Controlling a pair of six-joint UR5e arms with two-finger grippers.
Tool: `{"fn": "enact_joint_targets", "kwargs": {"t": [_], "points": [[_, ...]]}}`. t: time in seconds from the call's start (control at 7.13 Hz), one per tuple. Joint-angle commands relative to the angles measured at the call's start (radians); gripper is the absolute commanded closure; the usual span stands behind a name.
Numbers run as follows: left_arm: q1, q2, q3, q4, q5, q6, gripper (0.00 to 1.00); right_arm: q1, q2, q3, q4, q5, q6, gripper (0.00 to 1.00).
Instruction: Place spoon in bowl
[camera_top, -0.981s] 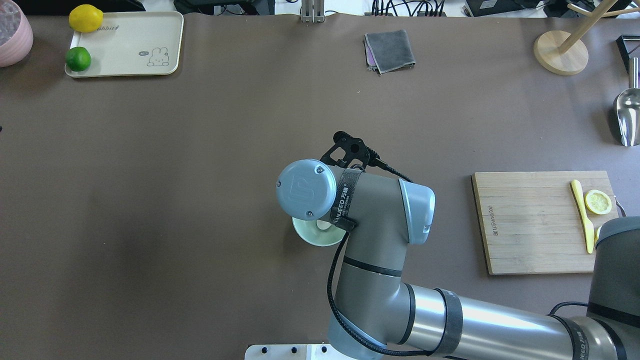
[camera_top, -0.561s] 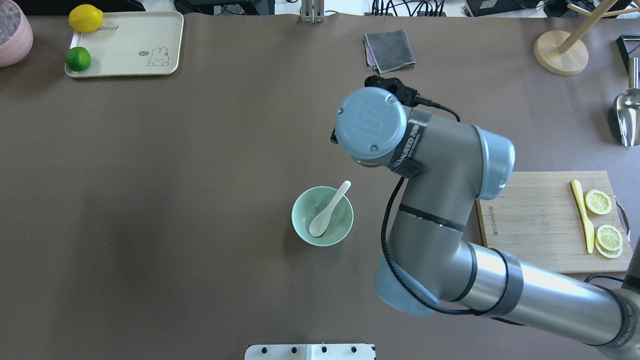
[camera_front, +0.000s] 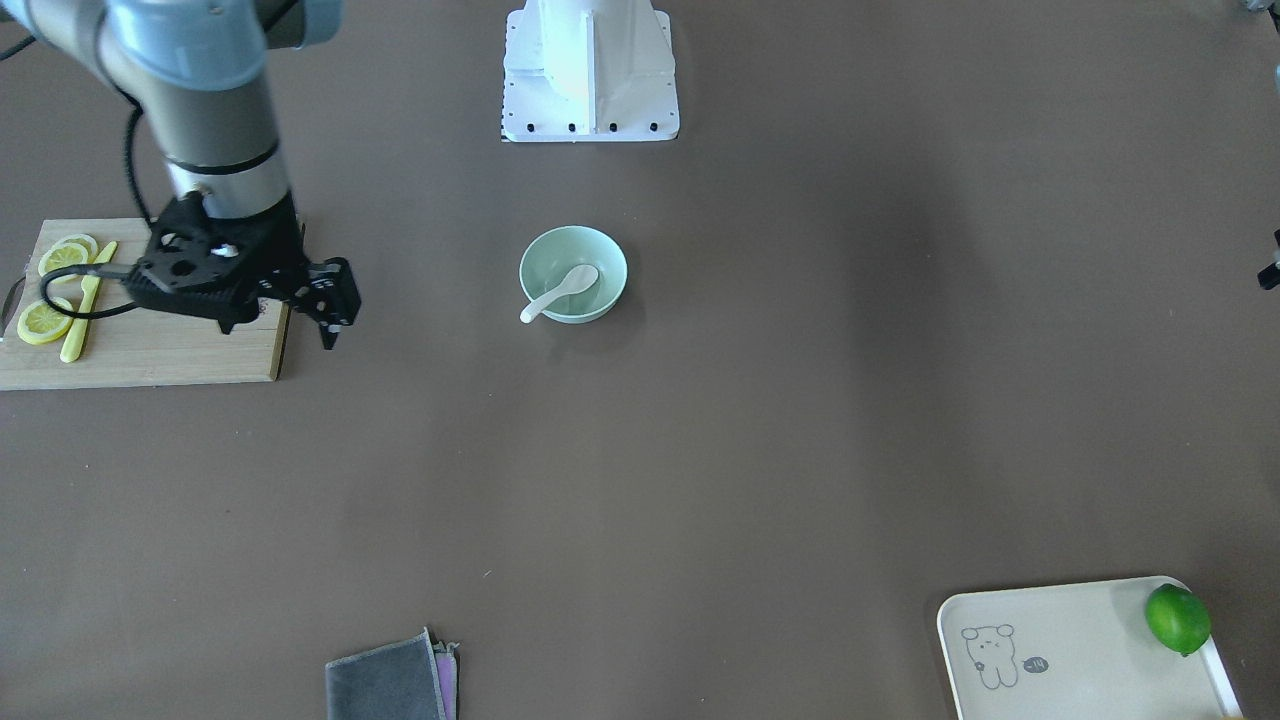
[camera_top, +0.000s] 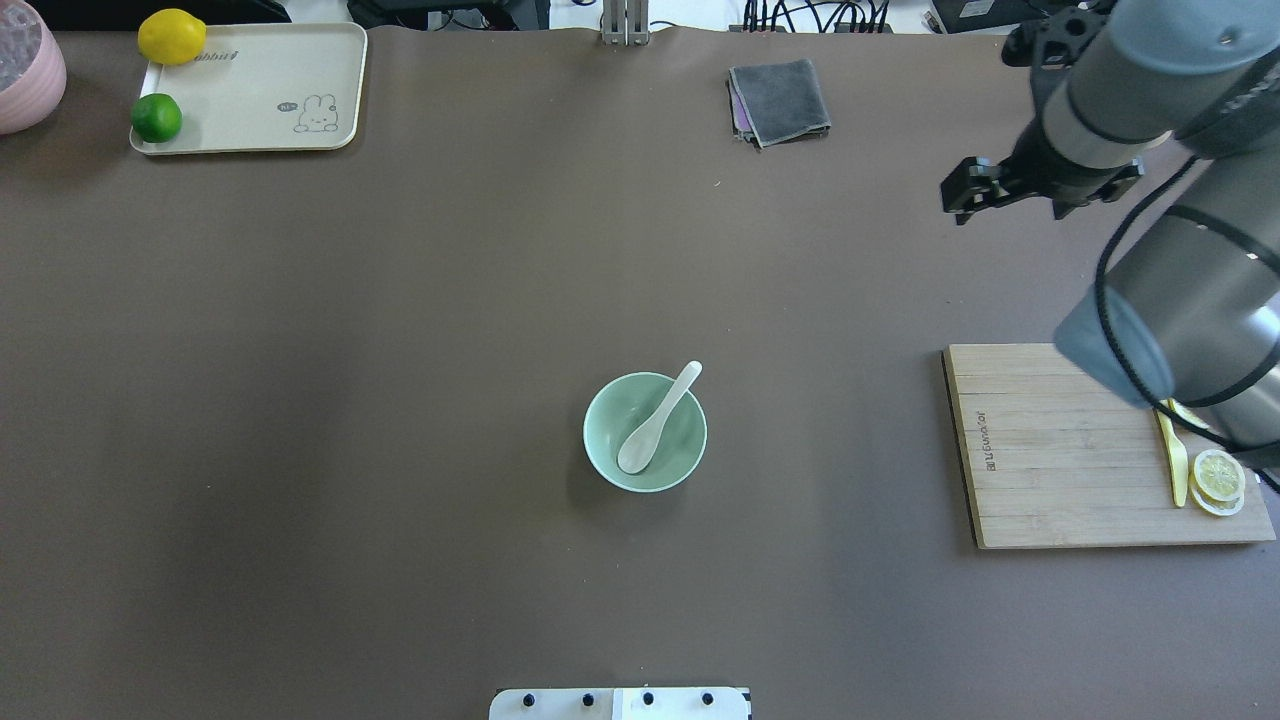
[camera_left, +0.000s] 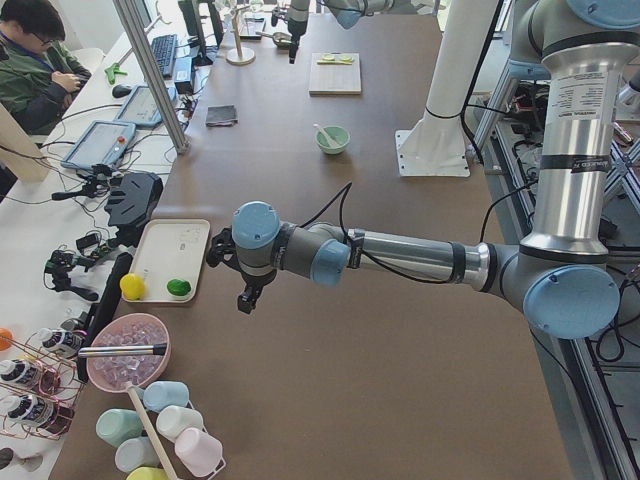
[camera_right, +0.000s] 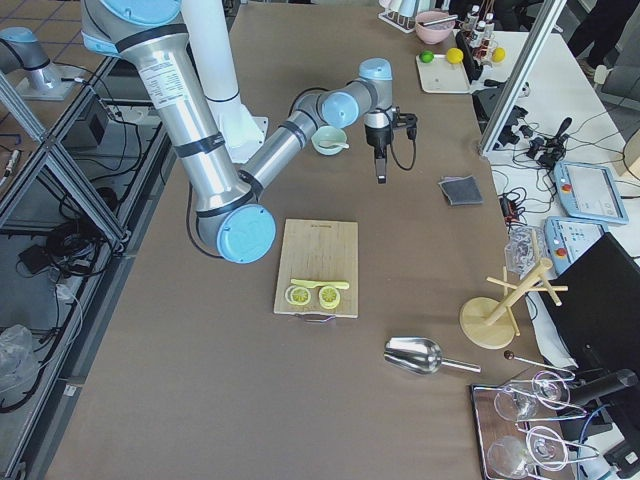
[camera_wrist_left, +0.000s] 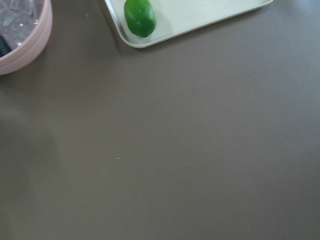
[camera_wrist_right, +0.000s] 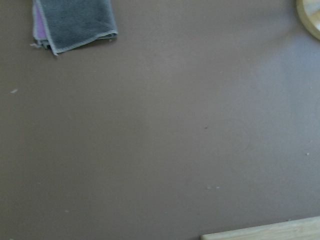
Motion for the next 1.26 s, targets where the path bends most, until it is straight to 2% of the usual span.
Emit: {"fn": "enact_joint_targets", "kwargs": {"t": [0.0, 0.14, 0.42, 0.7, 1.12], "points": [[-0.057, 0.063, -0.033, 0.107, 0.000, 0.085, 0.02, 0.200, -0.207, -0.003, 0.035, 0.166, -0.349, 0.00], [-0.055, 0.119, -0.024, 0.105, 0.000, 0.053, 0.02, 0.275, -0.272, -0.003, 0.039, 0.215, -0.427, 0.00], [-0.061, 0.137, -0.027, -0.008, 0.061, 0.056, 0.02, 0.410, -0.401, -0.007, 0.039, 0.255, -0.658, 0.00], [-0.068, 0.146, -0.037, 0.046, 0.058, 0.056, 0.02, 0.541, -0.512, -0.009, 0.039, 0.314, -0.776, 0.00], [-0.071, 0.160, -0.074, 0.041, 0.063, 0.056, 0.02, 0.614, -0.601, -0.004, 0.039, 0.314, -0.790, 0.00]]}}
